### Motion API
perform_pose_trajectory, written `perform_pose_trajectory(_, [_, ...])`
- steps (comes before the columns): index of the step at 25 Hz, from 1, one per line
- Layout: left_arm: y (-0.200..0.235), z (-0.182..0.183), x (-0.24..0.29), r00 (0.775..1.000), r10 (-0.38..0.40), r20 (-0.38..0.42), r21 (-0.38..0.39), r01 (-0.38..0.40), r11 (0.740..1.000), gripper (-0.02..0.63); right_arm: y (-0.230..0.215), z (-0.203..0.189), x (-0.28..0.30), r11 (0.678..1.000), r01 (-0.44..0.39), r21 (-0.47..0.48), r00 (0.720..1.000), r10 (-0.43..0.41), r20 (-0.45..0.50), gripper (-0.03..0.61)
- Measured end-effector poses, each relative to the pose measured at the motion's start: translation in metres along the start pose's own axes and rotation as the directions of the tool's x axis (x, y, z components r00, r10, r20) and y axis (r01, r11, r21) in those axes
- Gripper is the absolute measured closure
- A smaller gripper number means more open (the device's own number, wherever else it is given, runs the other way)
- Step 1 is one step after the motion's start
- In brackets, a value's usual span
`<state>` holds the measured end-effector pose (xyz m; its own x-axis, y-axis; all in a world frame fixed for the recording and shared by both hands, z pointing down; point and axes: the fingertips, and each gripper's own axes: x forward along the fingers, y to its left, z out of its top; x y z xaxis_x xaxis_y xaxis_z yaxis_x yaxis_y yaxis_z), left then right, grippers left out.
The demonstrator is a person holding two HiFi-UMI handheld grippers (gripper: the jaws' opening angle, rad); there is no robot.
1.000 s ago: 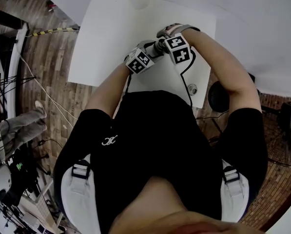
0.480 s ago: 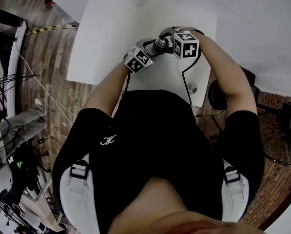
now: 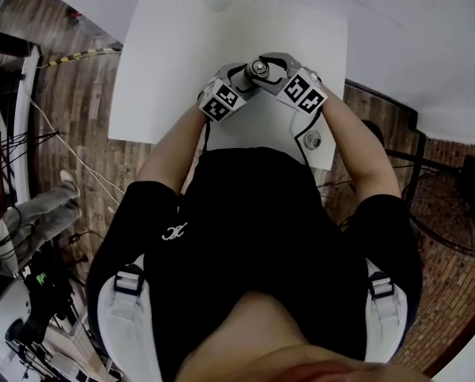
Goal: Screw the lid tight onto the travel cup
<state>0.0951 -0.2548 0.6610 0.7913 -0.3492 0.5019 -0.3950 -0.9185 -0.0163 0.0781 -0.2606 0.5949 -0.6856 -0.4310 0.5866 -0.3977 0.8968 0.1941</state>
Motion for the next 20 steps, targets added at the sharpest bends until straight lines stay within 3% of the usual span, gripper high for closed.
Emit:
perform_pose_trajectory(4, [-0.002,-0.002,0.001,1.000,0.003,-0.007,-0.002,-0.003,1.000,0.252,-0.003,0.003,-0.005,0.978,0.165,0.127,0.982,-0.176,0.076,0.330])
perform_pose_trajectory(8, [-0.001,-0.002,0.002,1.000,0.005,-0.009,-0.028,-0.005,1.000,0.252,-0.008,0.002,-0.007,0.911,0.336,0.239,0.929,-0.362,0.077,0.330])
perform_pose_trajectory(11, [-0.002,-0.003,0.003,1.000,0.005,-0.010,-0.030,-0.005,1.000,0.252,-0.010,-0.001,-0.008,0.858,0.415,0.303,0.890,-0.452,0.060,0.330])
perform_pose_trajectory(13, [-0.001,-0.002,0.005,1.000,0.005,-0.008,-0.029,-0.005,1.000,0.252,-0.011,-0.002,-0.009,0.845,0.427,0.323,0.881,-0.469,0.062,0.330])
perform_pose_trajectory(16, [0.000,-0.001,0.006,1.000,0.005,-0.004,-0.031,-0.006,0.999,0.252,-0.013,-0.002,-0.009,0.859,0.397,0.324,0.893,-0.443,0.079,0.328])
perform_pose_trajectory(18, [-0.001,0.000,0.005,1.000,0.002,-0.003,-0.032,-0.003,0.999,0.252,-0.010,-0.001,-0.008,0.883,0.340,0.322,0.919,-0.385,0.084,0.328])
perform_pose_trajectory(20, [-0.002,0.001,0.002,1.000,-0.001,-0.001,-0.029,0.001,1.000,0.253,-0.003,0.002,-0.007,0.931,0.270,0.246,0.952,-0.296,0.073,0.299])
